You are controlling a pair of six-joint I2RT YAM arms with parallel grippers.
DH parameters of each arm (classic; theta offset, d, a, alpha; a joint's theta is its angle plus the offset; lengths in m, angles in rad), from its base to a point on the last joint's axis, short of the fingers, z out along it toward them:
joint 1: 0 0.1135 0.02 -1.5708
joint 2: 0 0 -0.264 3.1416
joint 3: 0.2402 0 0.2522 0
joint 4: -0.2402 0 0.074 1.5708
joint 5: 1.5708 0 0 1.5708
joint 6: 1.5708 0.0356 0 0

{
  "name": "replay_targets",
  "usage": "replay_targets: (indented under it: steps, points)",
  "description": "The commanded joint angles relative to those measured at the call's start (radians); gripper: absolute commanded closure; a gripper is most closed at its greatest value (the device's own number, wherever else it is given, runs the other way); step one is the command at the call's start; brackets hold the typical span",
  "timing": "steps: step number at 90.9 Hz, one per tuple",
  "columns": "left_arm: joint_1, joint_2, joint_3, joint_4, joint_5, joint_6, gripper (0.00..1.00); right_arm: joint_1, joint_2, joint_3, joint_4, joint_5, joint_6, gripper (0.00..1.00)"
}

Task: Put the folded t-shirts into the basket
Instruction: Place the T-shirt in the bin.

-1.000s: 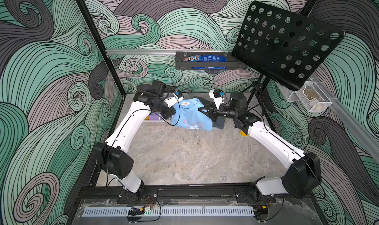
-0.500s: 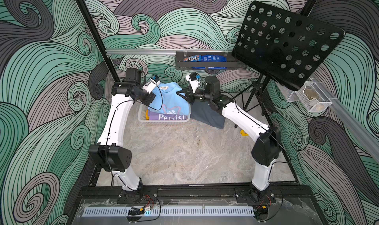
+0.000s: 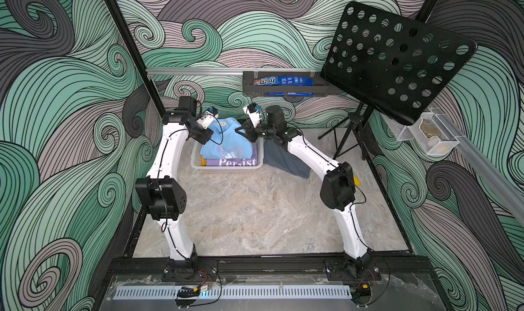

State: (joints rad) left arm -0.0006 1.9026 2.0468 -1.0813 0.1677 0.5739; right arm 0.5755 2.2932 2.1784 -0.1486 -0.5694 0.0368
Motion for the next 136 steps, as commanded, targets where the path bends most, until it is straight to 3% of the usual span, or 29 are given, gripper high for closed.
replay_targets:
  steps: [1, 42, 91, 111, 136]
  points:
    - [0.007, -0.003, 0.042, -0.03, 0.004, 0.011, 1.0, 0.001, -0.028, -0.012, -0.002, -0.036, -0.005, 1.0]
    - [0.008, -0.006, -0.04, -0.08, -0.004, 0.03, 1.0, 0.003, -0.135, -0.217, 0.043, -0.03, 0.003, 1.0]
    - [0.01, 0.127, -0.022, 0.018, -0.089, 0.044, 1.0, -0.005, -0.022, -0.172, 0.046, 0.036, -0.013, 1.0]
    - [0.009, 0.201, 0.057, 0.019, -0.088, 0.037, 1.0, -0.015, 0.025, -0.139, 0.043, 0.061, -0.017, 1.0]
    - [0.01, 0.263, 0.09, 0.035, -0.105, 0.026, 1.0, -0.031, 0.081, -0.085, 0.035, 0.093, -0.021, 0.9]
